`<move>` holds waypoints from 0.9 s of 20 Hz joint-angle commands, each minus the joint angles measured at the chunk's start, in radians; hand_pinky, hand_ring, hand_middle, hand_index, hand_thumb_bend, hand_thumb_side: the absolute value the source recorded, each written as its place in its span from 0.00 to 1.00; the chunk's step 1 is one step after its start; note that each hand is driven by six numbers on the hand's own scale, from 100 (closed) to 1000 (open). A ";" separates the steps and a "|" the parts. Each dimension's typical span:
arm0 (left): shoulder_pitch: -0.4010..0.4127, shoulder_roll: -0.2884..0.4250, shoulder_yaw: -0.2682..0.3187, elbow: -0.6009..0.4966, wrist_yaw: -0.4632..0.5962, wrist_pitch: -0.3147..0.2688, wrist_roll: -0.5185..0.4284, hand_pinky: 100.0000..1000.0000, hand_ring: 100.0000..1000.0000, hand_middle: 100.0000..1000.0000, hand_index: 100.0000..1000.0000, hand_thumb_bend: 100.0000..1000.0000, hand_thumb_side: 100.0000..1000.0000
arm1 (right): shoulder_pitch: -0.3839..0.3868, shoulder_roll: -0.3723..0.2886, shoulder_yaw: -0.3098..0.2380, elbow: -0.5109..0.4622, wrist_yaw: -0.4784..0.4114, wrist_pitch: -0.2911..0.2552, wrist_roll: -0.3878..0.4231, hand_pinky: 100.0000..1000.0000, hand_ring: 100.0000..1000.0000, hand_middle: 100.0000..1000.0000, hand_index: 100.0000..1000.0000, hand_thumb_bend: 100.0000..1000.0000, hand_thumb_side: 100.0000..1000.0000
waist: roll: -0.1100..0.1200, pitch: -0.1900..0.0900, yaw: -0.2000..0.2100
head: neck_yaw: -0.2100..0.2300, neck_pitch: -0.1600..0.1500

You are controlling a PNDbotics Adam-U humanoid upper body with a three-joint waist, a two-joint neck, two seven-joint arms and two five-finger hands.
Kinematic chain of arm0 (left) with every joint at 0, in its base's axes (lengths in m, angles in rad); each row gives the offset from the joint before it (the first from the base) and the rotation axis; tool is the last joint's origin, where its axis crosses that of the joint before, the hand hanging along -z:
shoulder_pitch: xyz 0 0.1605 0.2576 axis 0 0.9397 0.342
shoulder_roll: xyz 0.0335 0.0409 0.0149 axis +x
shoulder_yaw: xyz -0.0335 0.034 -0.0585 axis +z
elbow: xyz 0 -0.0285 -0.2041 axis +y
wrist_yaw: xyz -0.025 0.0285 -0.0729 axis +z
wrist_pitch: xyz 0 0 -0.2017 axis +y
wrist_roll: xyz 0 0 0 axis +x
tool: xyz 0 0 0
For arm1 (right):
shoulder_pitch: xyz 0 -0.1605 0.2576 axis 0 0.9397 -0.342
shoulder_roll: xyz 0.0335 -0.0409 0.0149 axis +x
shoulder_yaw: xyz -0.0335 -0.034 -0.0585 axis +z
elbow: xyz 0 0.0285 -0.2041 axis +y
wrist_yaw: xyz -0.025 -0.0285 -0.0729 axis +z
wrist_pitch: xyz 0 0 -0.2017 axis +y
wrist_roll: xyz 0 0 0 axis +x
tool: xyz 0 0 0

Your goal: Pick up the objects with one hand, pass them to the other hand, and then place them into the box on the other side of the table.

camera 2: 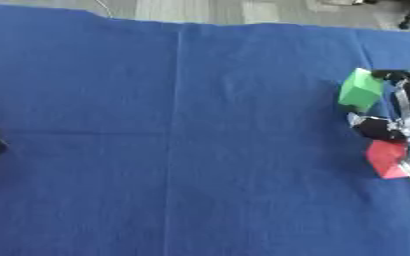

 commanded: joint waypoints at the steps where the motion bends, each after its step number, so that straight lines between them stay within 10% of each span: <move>1: -0.002 0.034 0.018 -0.017 0.001 -0.002 0.002 0.90 0.61 0.56 0.70 0.00 0.66 | 0.011 -0.003 0.008 -0.010 0.036 0.011 -0.010 0.83 0.81 0.68 0.73 0.24 0.00 | 0.007 -0.017 0.001 | 0.002 -0.003; 18: 0.007 0.037 0.021 -0.017 0.005 -0.004 0.004 0.90 0.61 0.56 0.71 0.00 0.69 | 0.023 0.009 0.019 -0.061 0.135 0.014 -0.077 0.77 0.72 0.52 0.60 0.17 0.00 | 0.006 -0.023 0.000 | -0.006 0.006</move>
